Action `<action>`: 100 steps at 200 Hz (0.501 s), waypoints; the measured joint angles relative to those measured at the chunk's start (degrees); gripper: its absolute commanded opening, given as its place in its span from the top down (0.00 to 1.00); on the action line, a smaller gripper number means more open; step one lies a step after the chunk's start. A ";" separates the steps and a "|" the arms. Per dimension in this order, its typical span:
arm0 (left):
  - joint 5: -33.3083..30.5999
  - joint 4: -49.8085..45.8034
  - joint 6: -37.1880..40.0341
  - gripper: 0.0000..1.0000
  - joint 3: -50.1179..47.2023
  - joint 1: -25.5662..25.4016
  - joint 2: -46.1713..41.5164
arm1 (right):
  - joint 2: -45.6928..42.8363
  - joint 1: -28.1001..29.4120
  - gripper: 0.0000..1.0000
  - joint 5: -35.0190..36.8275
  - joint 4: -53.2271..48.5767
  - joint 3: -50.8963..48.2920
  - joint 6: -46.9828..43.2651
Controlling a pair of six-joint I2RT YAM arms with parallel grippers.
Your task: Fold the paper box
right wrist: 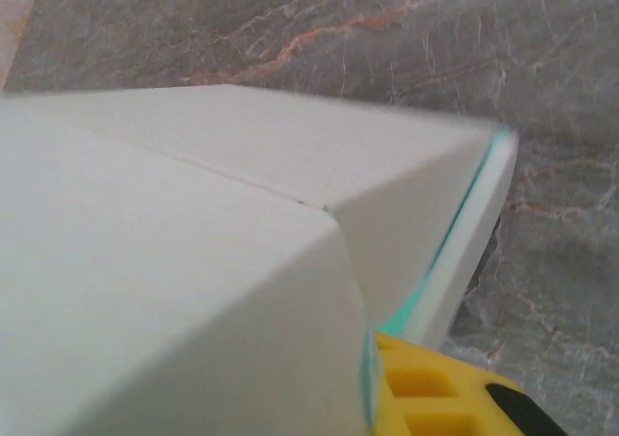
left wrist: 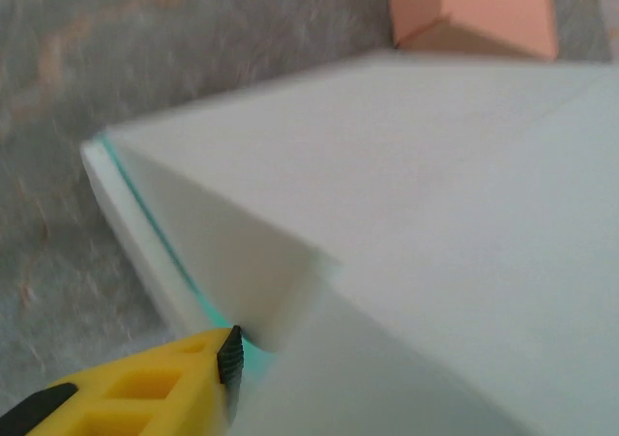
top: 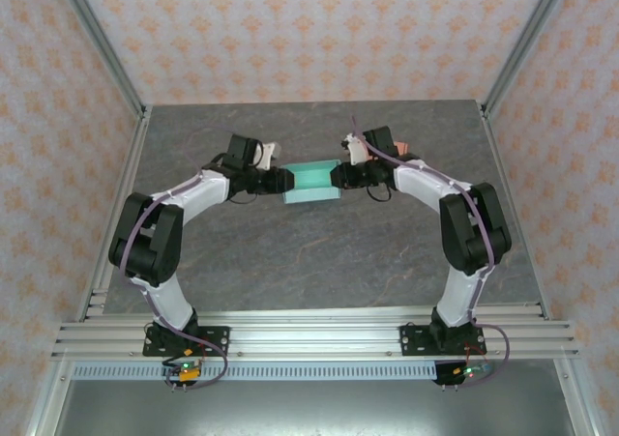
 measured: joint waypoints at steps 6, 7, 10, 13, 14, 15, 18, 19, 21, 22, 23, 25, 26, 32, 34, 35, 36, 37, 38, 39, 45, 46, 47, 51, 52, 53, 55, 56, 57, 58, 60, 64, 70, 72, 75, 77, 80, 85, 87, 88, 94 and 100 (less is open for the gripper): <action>-0.20 0.44 -0.04 0.56 -1.31 -0.13 -0.09 | -0.59 0.13 0.76 -0.09 0.79 -1.33 0.37; -0.17 0.55 -0.09 0.56 -1.62 -0.15 -0.13 | -0.70 0.17 0.76 -0.13 0.90 -1.60 0.50; -0.22 0.72 -0.31 0.56 -2.25 -0.26 -0.24 | -0.96 0.26 0.76 -0.15 1.31 -2.16 0.76; -0.35 0.87 -0.37 0.55 -2.93 -0.33 -0.35 | -1.22 0.33 0.75 -0.20 1.64 -2.73 0.81; -0.39 1.01 -0.46 0.55 -3.28 -0.37 -0.44 | -1.40 0.39 0.74 -0.17 1.84 -3.04 0.94; -0.44 1.07 -0.48 0.55 -3.43 -0.39 -0.46 | -1.46 0.39 0.74 -0.15 1.95 -3.19 1.01; -0.48 1.22 -0.59 0.55 -4.02 -0.39 -0.61 | -1.77 0.48 0.73 -0.20 2.51 -3.93 1.16; -0.48 1.25 -0.68 0.55 -4.28 -0.39 -0.70 | -1.84 0.50 0.72 -0.20 2.60 -4.07 1.20; -0.50 1.27 -0.76 0.55 -4.55 -0.39 -0.79 | -2.12 0.52 0.71 -0.17 2.86 -4.52 1.46; -0.55 1.36 -0.87 0.55 -4.81 -0.42 -0.90 | -2.21 0.55 0.71 -0.15 2.99 -4.70 1.53; -0.61 1.40 -0.90 0.54 -4.94 -0.44 -0.94 | -2.36 0.57 0.70 -0.15 3.19 -5.03 1.51; -0.74 1.44 -0.92 0.54 -5.29 -0.46 -1.11 | -2.51 0.61 0.69 -0.17 3.41 -5.33 1.46; -0.83 1.46 -0.92 0.54 -5.42 -0.48 -1.18 | -2.67 0.68 0.68 -0.17 3.48 -5.62 1.57; -1.27 1.60 -1.20 0.53 -6.23 -0.48 -1.75 | -3.41 0.79 0.67 -0.13 4.00 -6.80 1.81; -1.42 1.60 -1.29 0.52 -6.49 -0.48 -2.01 | -3.74 0.81 0.66 -0.15 4.13 -7.21 2.21; -1.49 1.60 -1.29 0.52 -6.64 -0.48 -2.21 | -3.87 0.81 0.66 -0.11 4.17 -7.34 2.27; -1.53 1.62 -1.31 0.52 -6.73 -0.48 -2.32 | -4.00 0.83 0.66 -0.11 4.22 -7.48 2.27; -1.57 1.66 -1.33 0.51 -6.82 -0.48 -2.40 | -4.22 0.85 0.65 -0.11 4.31 -7.74 2.19; -1.66 1.68 -1.38 0.51 -6.95 -0.48 -2.58 | -4.31 0.87 0.65 -0.11 4.37 -7.89 2.14; -1.70 1.68 -1.40 0.51 -7.02 -0.48 -2.67 | -4.39 0.87 0.65 -0.11 4.44 -8.02 2.19; -2.08 1.70 -1.55 0.49 -7.48 -0.48 -3.56 | -5.40 0.92 0.64 -0.09 4.74 -9.14 2.45; -2.14 1.73 -1.51 0.49 -7.58 -0.48 -3.82 | -5.51 0.92 0.63 -0.11 4.81 -9.27 2.49; -2.14 1.75 -1.44 0.49 -7.63 -0.48 -3.98 | -5.75 0.90 0.63 -0.09 4.81 -9.46 2.58; -2.54 1.99 -1.73 0.48 -7.98 -0.48 -4.79 | -6.34 0.90 0.61 -0.07 4.90 -9.99 2.67; -2.58 2.01 -1.70 0.48 -8.02 -0.48 -4.94 | -6.54 0.90 0.61 -0.09 4.92 -10.16 2.69; -2.64 2.03 -1.66 0.48 -8.11 -0.48 -5.22 | -6.64 0.90 0.61 -0.09 4.92 -10.25 2.71; -2.78 2.10 -1.73 0.47 -8.24 -0.48 -5.66 | -7.04 0.92 0.60 -0.04 4.92 -10.51 2.91; -2.84 2.12 -1.77 0.47 -8.28 -0.48 -5.79 | -7.15 0.90 0.59 -0.02 4.94 -10.60 2.89; -2.91 2.14 -1.81 0.47 -8.33 -0.48 -5.95 | -7.26 0.90 0.59 0.00 4.98 -10.67 2.86; -2.97 2.19 -1.86 0.47 -8.39 -0.48 -6.21 | -7.43 0.90 0.59 0.00 5.05 -10.82 2.78; -2.97 2.21 -1.84 0.47 -8.50 -0.48 -6.69 | -7.78 0.90 0.58 0.00 5.07 -11.02 2.93; -3.08 2.36 -1.95 0.46 -8.68 -0.48 -7.39 | -8.35 0.90 0.57 0.09 5.11 -11.34 2.89; -3.23 2.40 -1.99 0.45 -8.87 -0.48 -8.74 | -9.38 0.90 0.56 0.20 5.25 -11.93 3.02; -3.34 2.45 -1.97 0.45 -8.94 -0.48 -9.16 | -9.60 0.90 0.55 0.20 5.29 -12.09 3.02; -3.37 2.47 -1.99 0.45 -9.01 -0.48 -9.81 | -10.21 0.90 0.55 0.33 5.40 -12.48 3.26; -3.41 2.47 -2.05 0.45 -9.05 -0.48 -10.08 | -10.43 0.90 0.55 0.33 5.53 -12.63 3.19; -3.45 2.43 -2.23 0.44 -9.09 -0.48 -10.64 | -11.06 0.90 0.54 0.35 5.60 -13.03 3.32; -3.54 2.43 -2.47 0.44 -9.20 -0.46 -11.72 | -11.87 0.90 0.54 0.46 5.84 -13.66 3.34; -3.61 2.43 -2.58 0.43 -9.25 -0.48 -12.20 | -12.11 0.90 0.53 0.48 5.90 -13.84 3.41; -3.63 2.43 -2.64 0.43 -9.27 -0.46 -12.35 | -12.39 0.90 0.53 0.52 5.92 -14.03 3.45; -3.91 2.47 -3.08 0.41 -9.53 -0.42 -13.84 | -13.42 0.90 0.52 0.57 6.14 -14.82 3.67; -4.28 2.43 -3.58 0.39 -9.84 -0.35 -15.13 | -14.45 0.85 0.51 0.79 6.47 -15.67 3.98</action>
